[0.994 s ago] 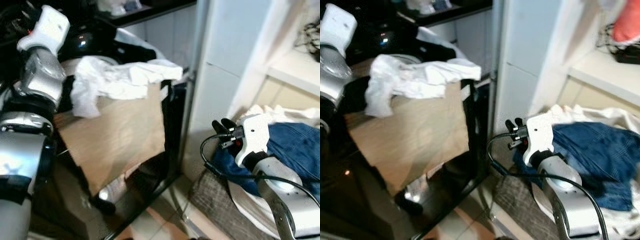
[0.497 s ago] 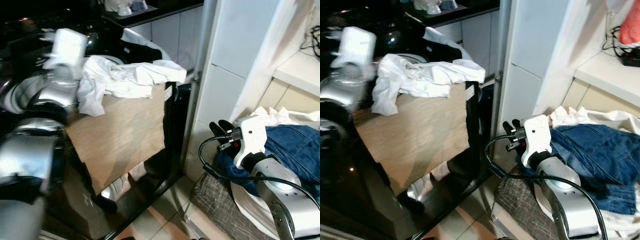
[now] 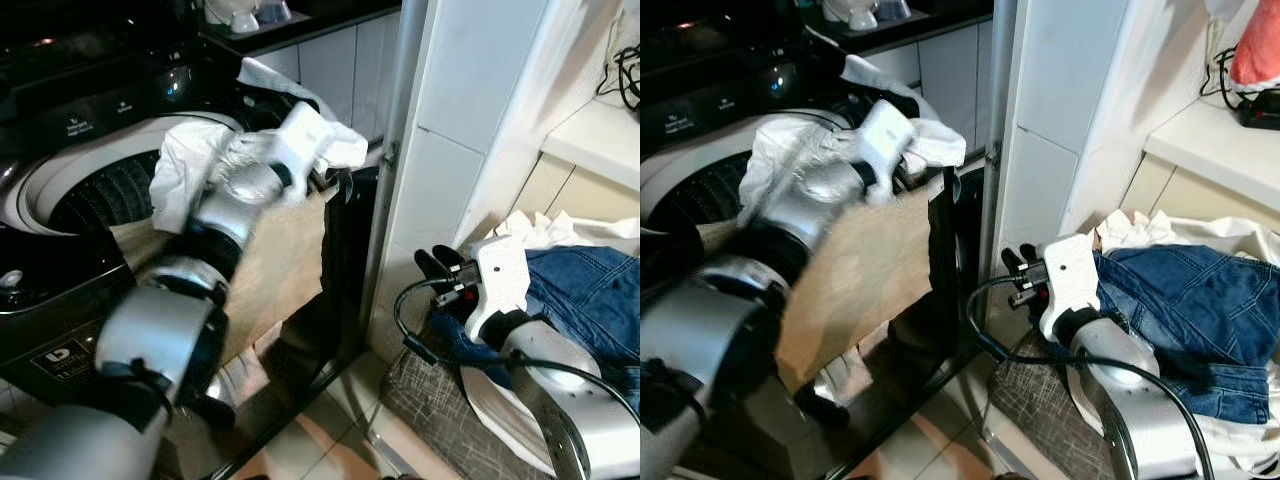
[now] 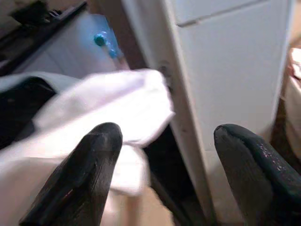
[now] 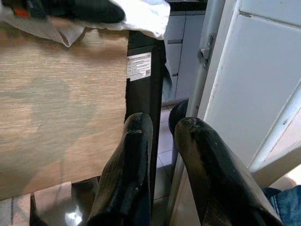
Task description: Clothes washing
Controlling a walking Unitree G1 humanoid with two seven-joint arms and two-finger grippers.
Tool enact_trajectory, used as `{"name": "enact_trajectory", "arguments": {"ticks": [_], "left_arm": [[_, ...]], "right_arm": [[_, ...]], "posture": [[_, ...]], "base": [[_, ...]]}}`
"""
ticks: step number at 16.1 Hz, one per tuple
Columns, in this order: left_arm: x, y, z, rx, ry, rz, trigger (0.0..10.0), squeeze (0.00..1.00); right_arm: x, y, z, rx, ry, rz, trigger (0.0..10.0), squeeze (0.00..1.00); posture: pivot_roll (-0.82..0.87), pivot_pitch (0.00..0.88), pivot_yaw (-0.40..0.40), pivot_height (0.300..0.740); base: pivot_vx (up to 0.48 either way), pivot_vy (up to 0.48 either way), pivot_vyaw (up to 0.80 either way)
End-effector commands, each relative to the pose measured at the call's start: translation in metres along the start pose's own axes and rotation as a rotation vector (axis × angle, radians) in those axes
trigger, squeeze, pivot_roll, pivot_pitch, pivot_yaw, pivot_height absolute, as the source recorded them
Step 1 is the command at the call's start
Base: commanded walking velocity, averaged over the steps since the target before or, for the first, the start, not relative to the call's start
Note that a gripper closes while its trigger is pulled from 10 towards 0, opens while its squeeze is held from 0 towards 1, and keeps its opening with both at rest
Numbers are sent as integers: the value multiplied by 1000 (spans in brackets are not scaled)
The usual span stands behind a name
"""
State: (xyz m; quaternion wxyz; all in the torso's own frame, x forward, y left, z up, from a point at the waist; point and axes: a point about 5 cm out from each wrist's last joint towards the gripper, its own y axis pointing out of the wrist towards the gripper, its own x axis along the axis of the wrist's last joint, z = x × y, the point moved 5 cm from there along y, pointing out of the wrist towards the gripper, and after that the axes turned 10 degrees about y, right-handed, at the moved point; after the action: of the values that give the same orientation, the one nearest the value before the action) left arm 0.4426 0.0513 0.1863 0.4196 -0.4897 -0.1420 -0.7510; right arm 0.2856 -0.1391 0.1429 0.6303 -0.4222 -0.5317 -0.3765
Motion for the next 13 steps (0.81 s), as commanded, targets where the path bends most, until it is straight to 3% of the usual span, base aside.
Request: {"name": "enact_trajectory", "arguments": {"ticks": [1, 3, 4, 5, 7, 8, 10, 13], "left_arm": [[5, 0, 3, -2, 28, -15, 10000, 1000], [1, 1, -4, -29, 74, 15, 10000, 1000], [-3, 1, -4, -28, 92, 37, 10000, 141], [-15, -2, 5, 43, 158, 113, 10000, 0], [-31, -14, 37, 238, 193, 232, 10000, 0], [-38, -25, 57, 353, 173, 289, 10000, 0], [-40, -40, 82, 464, 167, 317, 10000, 0], [-47, -67, 116, 636, 157, 379, 10000, 0]], "right_arm": [[4, -2, -1, 0, 5, -11, 10000, 0], [4, -2, 0, -1, 5, -10, 10000, 0], [4, -2, 0, -1, 6, -10, 10000, 0], [4, -2, 1, 6, 6, -7, 10000, 0], [3, -3, 7, 52, 9, 17, 10000, 0], [2, -7, 18, 141, 13, 38, 10000, 0], [6, -17, 38, 307, -1, 63, 10000, 0], [13, -20, 41, 359, -28, 65, 10000, 0]], "posture": [[-117, 0, 81, 740], [-116, 0, 80, 740], [-117, 0, 80, 740], [-117, 0, 80, 740], [-116, 0, 80, 740], [-116, 0, 80, 740], [-113, 0, 78, 740], [-112, 0, 76, 740]], "base": [[0, 0, 0], [0, 0, 0], [0, 0, 0], [0, 0, 0], [0, 0, 0], [0, 0, 0], [0, 0, 0], [0, 0, 0]]}}
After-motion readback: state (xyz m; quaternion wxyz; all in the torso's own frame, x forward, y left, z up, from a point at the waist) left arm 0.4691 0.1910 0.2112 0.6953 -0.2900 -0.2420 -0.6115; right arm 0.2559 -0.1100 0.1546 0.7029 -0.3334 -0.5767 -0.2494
